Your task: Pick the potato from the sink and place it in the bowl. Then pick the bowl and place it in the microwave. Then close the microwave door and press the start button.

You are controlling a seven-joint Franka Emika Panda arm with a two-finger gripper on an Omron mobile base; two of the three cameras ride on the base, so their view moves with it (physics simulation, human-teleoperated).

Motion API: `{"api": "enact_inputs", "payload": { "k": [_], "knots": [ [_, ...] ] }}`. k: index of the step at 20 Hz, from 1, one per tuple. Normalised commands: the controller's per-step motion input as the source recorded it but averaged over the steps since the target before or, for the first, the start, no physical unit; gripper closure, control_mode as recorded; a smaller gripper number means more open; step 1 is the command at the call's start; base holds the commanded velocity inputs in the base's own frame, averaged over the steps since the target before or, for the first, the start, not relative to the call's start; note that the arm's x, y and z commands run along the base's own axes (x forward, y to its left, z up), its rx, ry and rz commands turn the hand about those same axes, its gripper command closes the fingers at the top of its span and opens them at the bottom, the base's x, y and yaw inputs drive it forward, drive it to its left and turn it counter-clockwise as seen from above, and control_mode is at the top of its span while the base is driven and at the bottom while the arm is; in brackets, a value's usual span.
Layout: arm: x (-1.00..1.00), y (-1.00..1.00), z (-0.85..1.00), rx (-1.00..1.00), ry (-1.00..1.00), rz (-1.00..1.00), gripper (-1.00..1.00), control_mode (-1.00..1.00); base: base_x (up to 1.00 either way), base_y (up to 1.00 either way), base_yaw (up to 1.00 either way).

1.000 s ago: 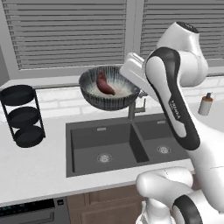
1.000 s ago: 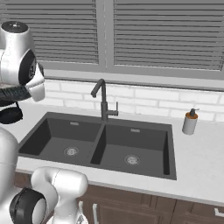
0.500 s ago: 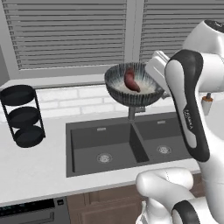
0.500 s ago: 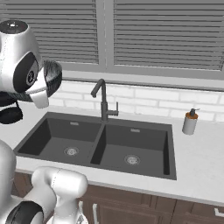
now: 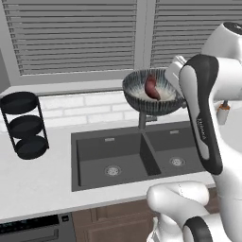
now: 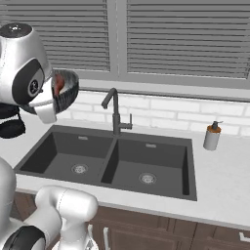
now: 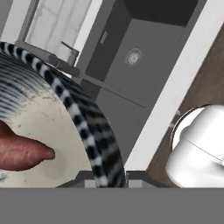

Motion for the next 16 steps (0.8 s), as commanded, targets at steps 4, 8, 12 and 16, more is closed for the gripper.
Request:
{"api": "enact_inputs", "payload": {
  "k": [4, 8, 12, 16],
  "knots": [
    [0.00, 0.00, 0.00, 0.00, 0.00, 0.00, 1.00, 1.00, -0.74, 0.00, -0.01],
    [0.00, 0.00, 0.00, 0.00, 0.00, 0.00, 1.00, 1.00, -1.00, 0.00, -0.08],
    [0.00, 0.00, 0.00, 0.00, 0.00, 0.00, 1.00, 1.00, -0.62, 0.00, -0.06],
    [0.00, 0.00, 0.00, 0.00, 0.00, 0.00, 1.00, 1.00, -0.24, 0.18, -0.35]
  ]
}}
